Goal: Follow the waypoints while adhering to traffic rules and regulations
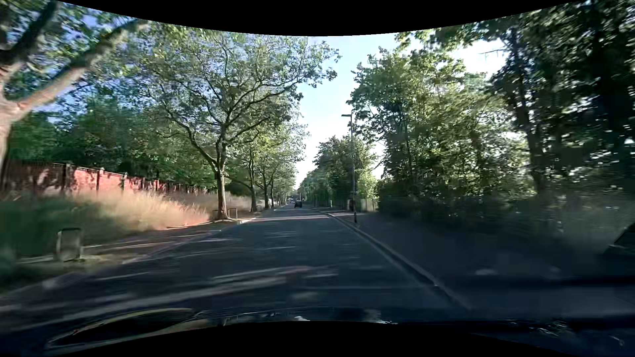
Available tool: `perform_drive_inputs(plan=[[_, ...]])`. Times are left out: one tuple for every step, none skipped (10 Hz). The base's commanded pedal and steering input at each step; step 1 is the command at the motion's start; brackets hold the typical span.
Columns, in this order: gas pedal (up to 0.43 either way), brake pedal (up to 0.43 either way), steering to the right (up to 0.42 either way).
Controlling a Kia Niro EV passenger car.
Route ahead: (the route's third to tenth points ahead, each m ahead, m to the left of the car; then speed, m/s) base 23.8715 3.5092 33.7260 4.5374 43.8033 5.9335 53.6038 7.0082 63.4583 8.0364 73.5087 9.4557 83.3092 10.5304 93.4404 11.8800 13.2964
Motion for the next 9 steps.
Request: perform_drive_inputs(plan=[[0.098, 0.0, -0.018], [0.098, 0.0, -0.019], [0.098, 0.0, -0.019], [0.098, 0.0, -0.019], [0.098, 0.0, -0.019], [0.11, 0.0, -0.019], [0.118, 0.0, -0.019], [0.118, 0.0, -0.019], [0.118, 0.0, -0.019]])
